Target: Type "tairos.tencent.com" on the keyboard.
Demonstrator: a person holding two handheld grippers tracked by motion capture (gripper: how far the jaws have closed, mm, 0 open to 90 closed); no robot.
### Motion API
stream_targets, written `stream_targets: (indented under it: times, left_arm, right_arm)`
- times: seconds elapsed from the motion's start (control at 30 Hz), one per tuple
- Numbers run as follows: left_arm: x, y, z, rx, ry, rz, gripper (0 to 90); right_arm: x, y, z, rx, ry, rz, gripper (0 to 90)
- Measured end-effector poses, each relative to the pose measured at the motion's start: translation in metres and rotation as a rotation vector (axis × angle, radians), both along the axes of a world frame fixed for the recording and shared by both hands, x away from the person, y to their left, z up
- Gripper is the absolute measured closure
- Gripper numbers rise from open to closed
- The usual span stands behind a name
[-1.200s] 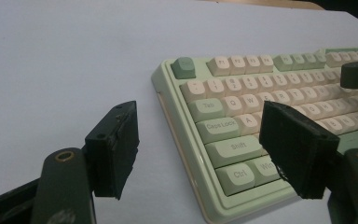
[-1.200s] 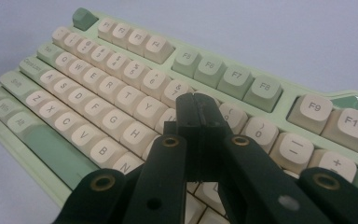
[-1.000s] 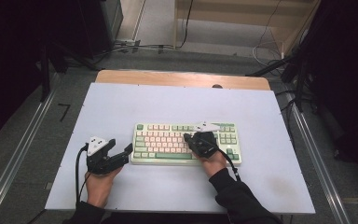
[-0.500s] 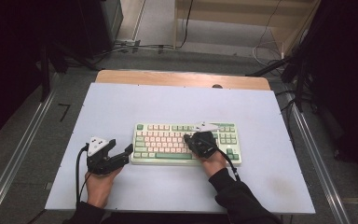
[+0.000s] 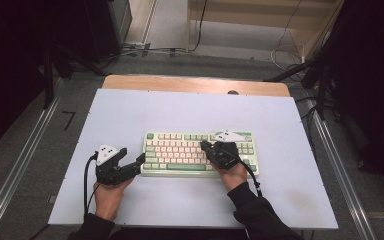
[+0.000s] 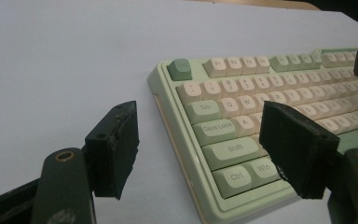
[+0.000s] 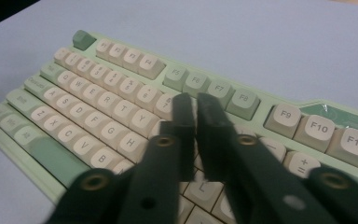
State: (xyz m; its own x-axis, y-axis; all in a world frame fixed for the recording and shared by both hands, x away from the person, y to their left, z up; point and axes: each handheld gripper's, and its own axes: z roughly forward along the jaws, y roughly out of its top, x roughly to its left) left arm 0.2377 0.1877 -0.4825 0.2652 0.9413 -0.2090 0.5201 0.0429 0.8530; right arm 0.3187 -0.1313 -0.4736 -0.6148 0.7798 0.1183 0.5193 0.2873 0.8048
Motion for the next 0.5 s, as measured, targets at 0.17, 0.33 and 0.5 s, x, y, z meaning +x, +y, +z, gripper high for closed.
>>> stream_targets:
  times: [0.17,0.33,0.5]
  left_arm:
    - [0.005,-0.006,0.000,-0.003,0.002,-0.026,29.5]
    - [0.010,-0.010,0.001,-0.012,0.002,-0.054,35.3]
    - [0.019,-0.020,0.000,-0.022,0.006,-0.123,50.1]
  right_arm:
    - [-0.001,-0.009,0.000,0.014,0.007,-0.014,37.5]
    - [-0.004,-0.016,-0.002,-0.004,0.001,-0.041,22.0]
    - [-0.010,-0.027,-0.002,-0.004,-0.031,-0.082,19.5]
